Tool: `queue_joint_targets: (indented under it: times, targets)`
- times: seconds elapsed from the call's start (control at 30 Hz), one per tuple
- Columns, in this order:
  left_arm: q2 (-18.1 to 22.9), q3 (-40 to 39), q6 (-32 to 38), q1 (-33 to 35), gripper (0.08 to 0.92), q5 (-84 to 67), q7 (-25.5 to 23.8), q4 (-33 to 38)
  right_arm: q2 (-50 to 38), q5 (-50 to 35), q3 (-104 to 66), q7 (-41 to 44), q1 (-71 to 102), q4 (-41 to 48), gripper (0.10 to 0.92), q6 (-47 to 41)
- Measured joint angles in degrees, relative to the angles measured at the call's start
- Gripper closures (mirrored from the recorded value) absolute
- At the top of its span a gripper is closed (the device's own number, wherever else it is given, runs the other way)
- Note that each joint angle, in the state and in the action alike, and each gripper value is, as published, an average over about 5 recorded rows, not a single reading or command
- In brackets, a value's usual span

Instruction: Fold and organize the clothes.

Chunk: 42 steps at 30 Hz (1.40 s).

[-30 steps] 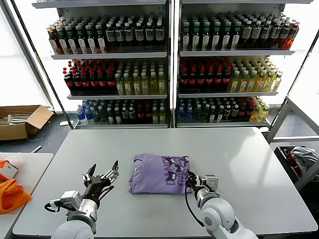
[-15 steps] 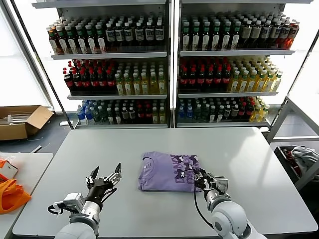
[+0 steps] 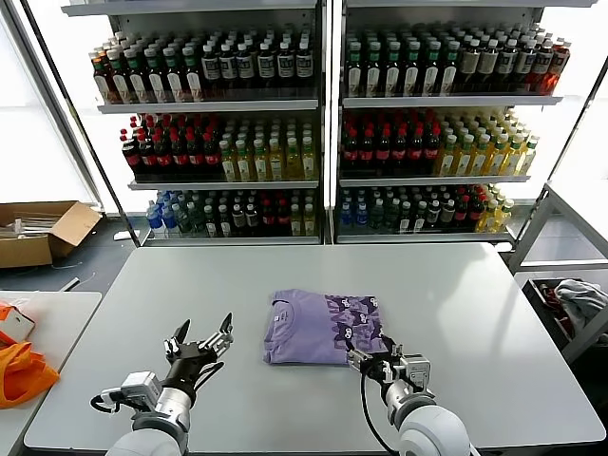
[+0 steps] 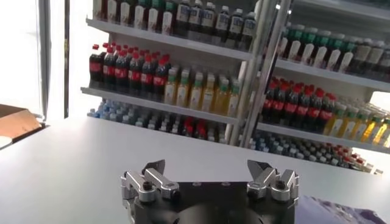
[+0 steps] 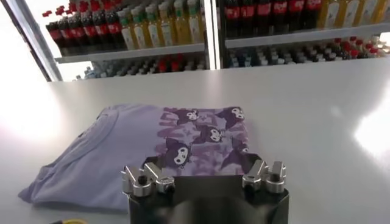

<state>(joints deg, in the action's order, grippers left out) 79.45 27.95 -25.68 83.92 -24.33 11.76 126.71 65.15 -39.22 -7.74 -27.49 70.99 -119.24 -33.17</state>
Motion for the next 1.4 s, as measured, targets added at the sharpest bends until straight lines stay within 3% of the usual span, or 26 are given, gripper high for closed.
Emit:
queue_joint_targets:
  times: [0.67,1.03,1.4]
  targets:
    - [-0.1,0.1,0.7,1.6,0.177,1.2,-2.0,0.7,0.1,-7.8,-2.7,-1.9,2.1,-2.1,0.203,0.1]
    - [1.1,1.8,6.8,1.8,0.177,4.8,-7.0,1.7,-4.6,7.6,-13.1,3.9,5.3,-3.8,0.203,5.9]
    - [1.3,3.3,10.6,2.1,0.177,9.4,-8.8,0.5,-0.9,15.7,-18.5,5.7,8.7,-2.7,0.203,15.3]
